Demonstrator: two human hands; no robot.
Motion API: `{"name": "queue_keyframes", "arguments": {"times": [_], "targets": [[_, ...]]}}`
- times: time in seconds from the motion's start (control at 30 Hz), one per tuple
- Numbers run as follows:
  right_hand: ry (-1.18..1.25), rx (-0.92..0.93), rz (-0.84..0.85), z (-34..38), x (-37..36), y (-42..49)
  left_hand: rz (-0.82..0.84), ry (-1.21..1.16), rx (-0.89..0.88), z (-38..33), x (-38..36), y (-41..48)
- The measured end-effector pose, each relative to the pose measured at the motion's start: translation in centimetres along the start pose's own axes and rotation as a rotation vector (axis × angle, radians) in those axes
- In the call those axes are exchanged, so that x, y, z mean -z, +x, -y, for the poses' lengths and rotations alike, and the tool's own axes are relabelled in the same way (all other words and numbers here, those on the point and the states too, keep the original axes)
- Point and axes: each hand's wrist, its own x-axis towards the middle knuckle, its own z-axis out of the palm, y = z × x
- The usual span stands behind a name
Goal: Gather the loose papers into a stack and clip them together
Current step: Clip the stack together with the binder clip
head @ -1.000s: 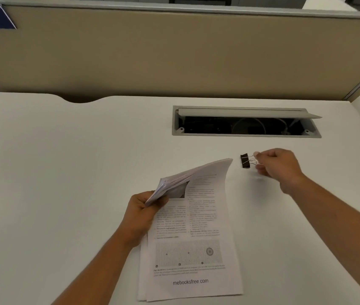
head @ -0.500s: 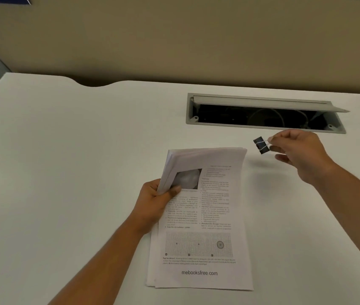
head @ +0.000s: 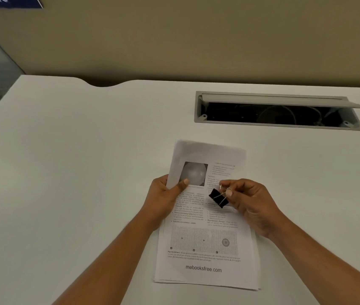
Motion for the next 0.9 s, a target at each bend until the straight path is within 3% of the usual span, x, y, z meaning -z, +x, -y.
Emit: {"name": "queue_keyframes", "arguments": {"times": [0.3, 0.5, 0.73, 0.9], "targets": [[-0.013, -0.081, 0.143, -0.2, 1.4, 0.8, -0.129, -0.009, -0.182, -4.1, -0.7, 3.9], [-0.103, -0.044, 0.107, -0.2, 1.2, 0.8, -0.194, 0.031, -0.280, -4.3, -1.8, 4.7], [-0.352, 0.190, -0.001, 3.4, -0.7, 1.3, -0.168, 0.052, -0.396, -3.9, -1.7, 3.1], [-0.558, 0.451, 0.035, 7.4, -1.7, 2.4, -0.152, 0.063, -0.427, -4.2, -1.6, 2.1]]}}
